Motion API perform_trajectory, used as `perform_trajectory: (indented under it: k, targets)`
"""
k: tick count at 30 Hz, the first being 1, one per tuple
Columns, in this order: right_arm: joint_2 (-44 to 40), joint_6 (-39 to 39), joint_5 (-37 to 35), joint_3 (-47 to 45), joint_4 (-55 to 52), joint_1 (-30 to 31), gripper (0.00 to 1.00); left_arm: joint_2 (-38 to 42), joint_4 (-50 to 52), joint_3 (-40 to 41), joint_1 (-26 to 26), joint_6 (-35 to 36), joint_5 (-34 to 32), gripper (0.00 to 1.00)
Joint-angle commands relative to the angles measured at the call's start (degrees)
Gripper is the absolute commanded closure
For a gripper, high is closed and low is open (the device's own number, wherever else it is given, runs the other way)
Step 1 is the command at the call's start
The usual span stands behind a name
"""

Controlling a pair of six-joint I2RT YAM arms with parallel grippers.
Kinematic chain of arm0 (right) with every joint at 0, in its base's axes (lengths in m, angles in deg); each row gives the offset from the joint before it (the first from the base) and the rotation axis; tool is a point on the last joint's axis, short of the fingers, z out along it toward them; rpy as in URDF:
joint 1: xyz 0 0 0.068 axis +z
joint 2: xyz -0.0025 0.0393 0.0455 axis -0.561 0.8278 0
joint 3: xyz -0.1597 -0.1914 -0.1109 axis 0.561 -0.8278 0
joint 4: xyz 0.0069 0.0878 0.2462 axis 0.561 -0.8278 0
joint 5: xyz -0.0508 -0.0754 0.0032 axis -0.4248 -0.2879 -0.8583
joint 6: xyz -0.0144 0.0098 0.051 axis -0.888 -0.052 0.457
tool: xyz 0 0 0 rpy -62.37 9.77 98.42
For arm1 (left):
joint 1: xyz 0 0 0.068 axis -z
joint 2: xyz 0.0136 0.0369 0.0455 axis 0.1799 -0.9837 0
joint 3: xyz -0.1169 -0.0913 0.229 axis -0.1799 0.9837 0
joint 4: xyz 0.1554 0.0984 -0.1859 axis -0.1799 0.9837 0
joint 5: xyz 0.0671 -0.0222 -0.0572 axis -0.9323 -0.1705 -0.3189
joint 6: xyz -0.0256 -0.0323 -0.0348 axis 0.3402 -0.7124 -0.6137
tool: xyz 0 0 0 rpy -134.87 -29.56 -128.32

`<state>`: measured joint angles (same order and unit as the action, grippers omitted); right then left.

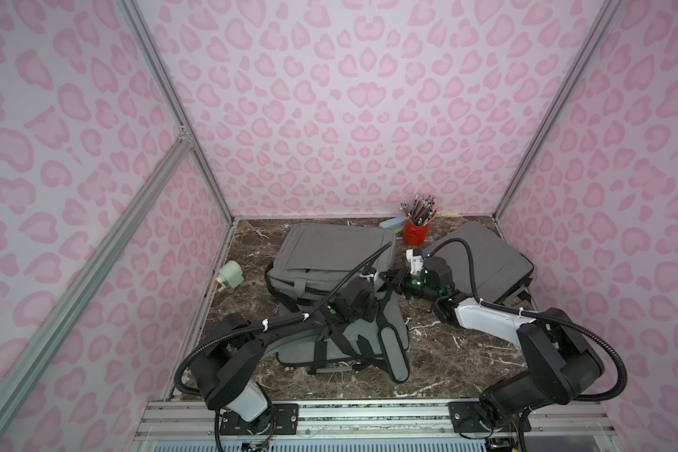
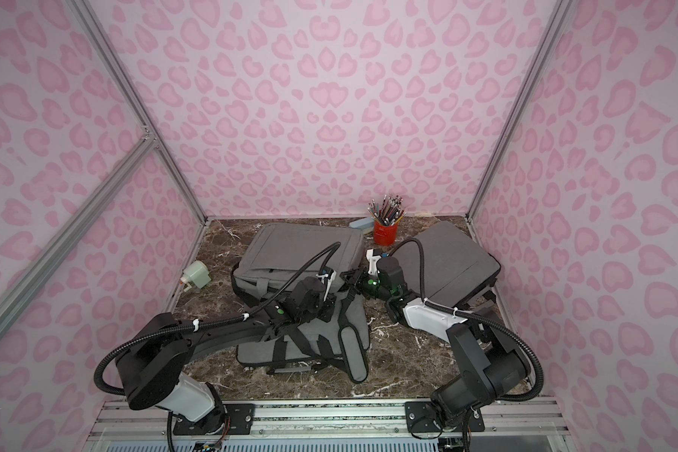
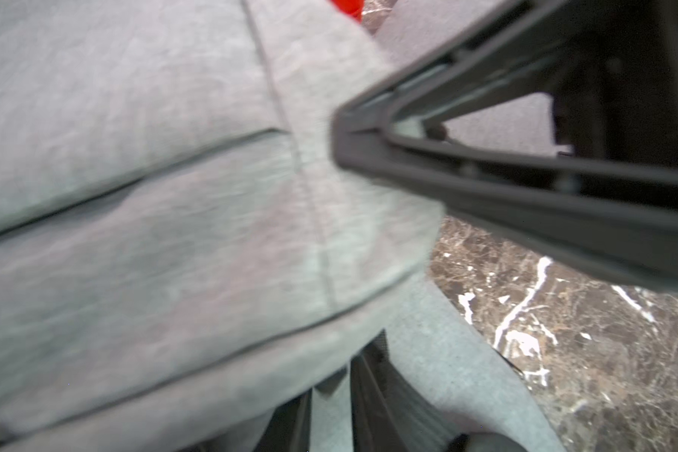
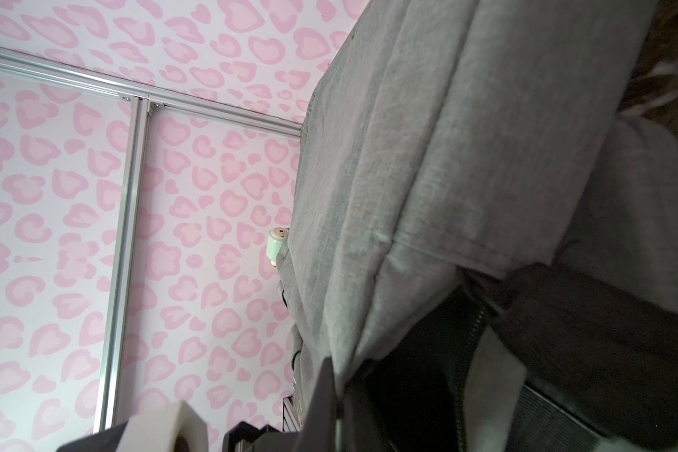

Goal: Open the zippered laptop bag and take out the laptop
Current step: Unzip the zipper on the zippered laptop bag.

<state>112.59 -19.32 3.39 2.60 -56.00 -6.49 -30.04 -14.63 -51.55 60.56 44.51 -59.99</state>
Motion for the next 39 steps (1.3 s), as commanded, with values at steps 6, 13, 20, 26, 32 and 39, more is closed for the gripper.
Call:
perform_trajectory:
  k: [6,13,20,26,32,39]
  targets:
    - [0.01,0.00,1.53,-0.19,3.93,-0.23,1.00,-0.29,-3.78,0.64,-0.53,-1.45,2.90,0.72]
    - [0.05,0.08,1.80,-0.53,4.27,-0.38,1.00,-0.63,-5.76,0.48,-0.96,0.23,4.17,0.75]
    - [0.20,0.34,2.14,-0.85,4.94,-0.39,1.00,-1.59,-7.06,0.71,-1.32,0.66,6.28,0.87]
    - [0.06,0.51,1.99,-1.24,4.98,-0.81,1.00,-1.66,-5.34,0.38,-1.37,0.92,6.02,0.98]
    - [-0.29,0.35,1.43,-1.40,4.81,-1.53,1.00,-0.18,0.69,-0.01,-1.47,1.78,3.03,0.98]
    - [-0.20,-0.61,1.67,-1.25,4.33,-2.71,1.00,2.14,10.13,-0.92,-2.93,3.72,-0.78,0.98]
